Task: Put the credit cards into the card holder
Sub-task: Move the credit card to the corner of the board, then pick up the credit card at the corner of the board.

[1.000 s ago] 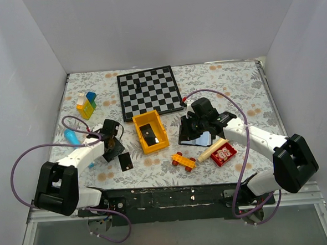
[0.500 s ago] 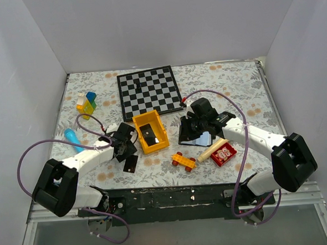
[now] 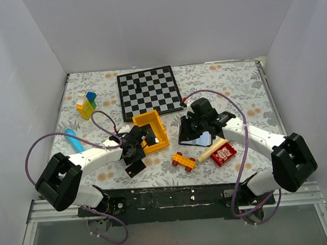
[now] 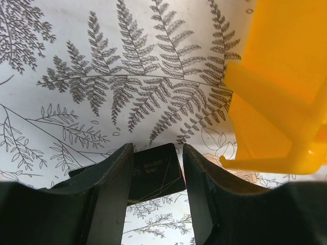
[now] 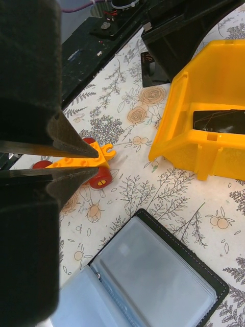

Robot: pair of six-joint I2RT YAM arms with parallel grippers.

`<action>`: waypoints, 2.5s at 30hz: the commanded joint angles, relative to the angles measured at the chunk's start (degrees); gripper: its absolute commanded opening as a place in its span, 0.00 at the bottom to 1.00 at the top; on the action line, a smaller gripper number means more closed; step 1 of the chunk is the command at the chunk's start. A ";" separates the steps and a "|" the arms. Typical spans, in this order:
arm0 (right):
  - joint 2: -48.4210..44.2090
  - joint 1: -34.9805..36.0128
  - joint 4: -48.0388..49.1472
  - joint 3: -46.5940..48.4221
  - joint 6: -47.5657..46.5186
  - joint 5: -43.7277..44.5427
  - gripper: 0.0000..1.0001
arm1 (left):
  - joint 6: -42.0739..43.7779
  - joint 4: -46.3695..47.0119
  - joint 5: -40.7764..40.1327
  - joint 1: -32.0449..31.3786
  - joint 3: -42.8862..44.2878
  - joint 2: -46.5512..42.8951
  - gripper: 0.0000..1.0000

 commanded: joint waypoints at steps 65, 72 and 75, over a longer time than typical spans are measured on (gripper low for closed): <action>2.04 37.15 41.29 -20.59 57.88 20.23 0.55 | -0.11 -13.23 1.01 -5.58 -6.13 -20.50 0.37; 17.34 41.45 62.13 -20.67 67.99 23.30 0.55 | 2.09 -12.62 2.05 -4.62 -6.66 -24.90 0.37; 19.73 43.74 61.62 -19.27 69.05 26.82 0.57 | 2.36 -12.70 2.32 -4.62 -6.48 -25.52 0.37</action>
